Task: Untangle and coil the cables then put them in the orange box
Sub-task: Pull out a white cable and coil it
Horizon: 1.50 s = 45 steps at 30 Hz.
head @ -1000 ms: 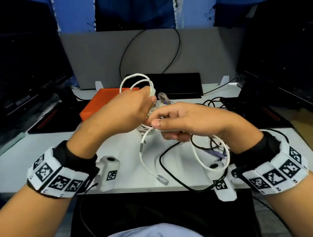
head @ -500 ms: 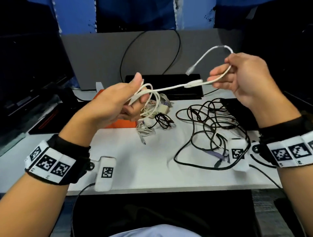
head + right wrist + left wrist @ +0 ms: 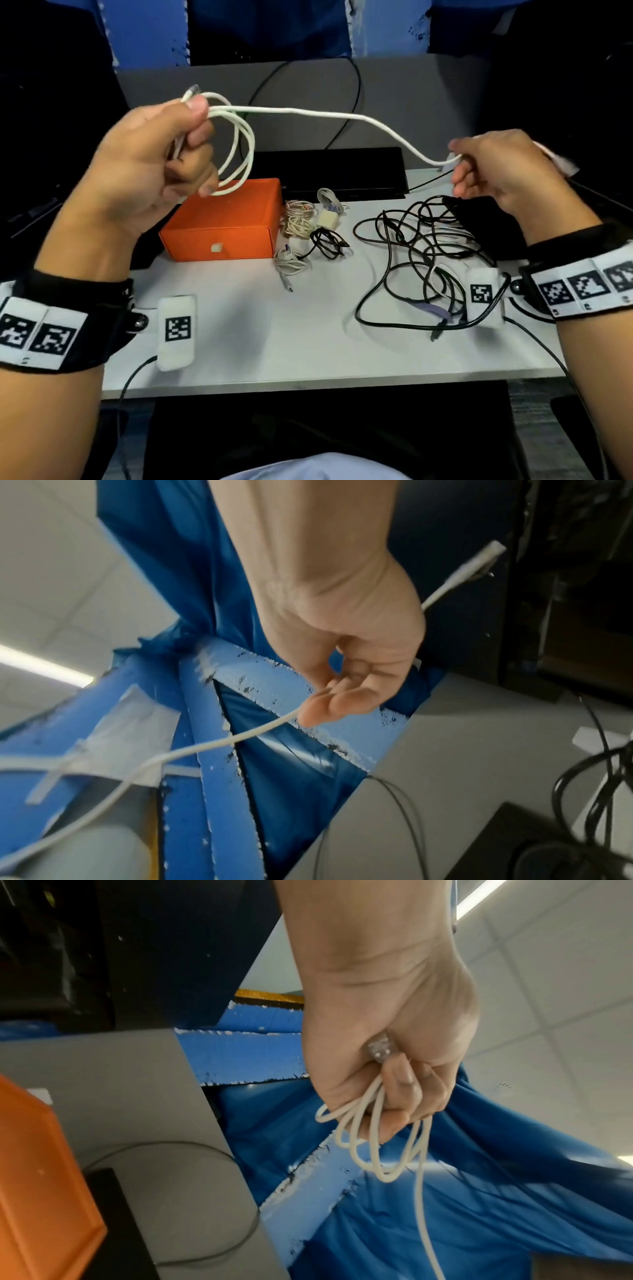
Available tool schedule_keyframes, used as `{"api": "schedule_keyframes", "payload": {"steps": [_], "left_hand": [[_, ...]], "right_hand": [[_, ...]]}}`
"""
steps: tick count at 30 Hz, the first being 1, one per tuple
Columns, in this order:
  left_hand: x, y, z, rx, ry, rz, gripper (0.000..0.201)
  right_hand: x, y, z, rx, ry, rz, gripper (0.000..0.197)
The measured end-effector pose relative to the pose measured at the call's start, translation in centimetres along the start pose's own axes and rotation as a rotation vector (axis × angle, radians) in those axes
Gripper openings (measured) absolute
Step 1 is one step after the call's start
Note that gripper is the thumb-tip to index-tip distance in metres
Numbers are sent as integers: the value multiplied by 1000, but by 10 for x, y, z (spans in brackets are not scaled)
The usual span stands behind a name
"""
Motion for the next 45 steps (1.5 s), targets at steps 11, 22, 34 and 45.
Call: {"api": "schedule_keyframes", "payload": {"steps": [11, 22, 34, 45], "left_hand": [[11, 8, 63, -125, -105, -103, 37], [3, 11, 112, -320, 631, -107, 40], [-6, 8, 120, -307, 739, -123, 45], [-2, 13, 96, -392, 273, -186, 46]], "right_hand": [[-39, 66, 42, -188, 879, -278, 60], [-39, 138, 116, -458, 256, -597, 43], [-36, 131, 118, -408, 60, -571, 37], [-45, 140, 113, -535, 381, -676, 26]]}}
Point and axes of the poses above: each hand's wrist, its own y-axis away from the middle knuckle, its own z-axis out of the palm, x = y × z, the point moved 5 cm from there along -y, towards the middle knuckle, and after that the axes turned 15 degrees about -y, right-handed, at the moved point
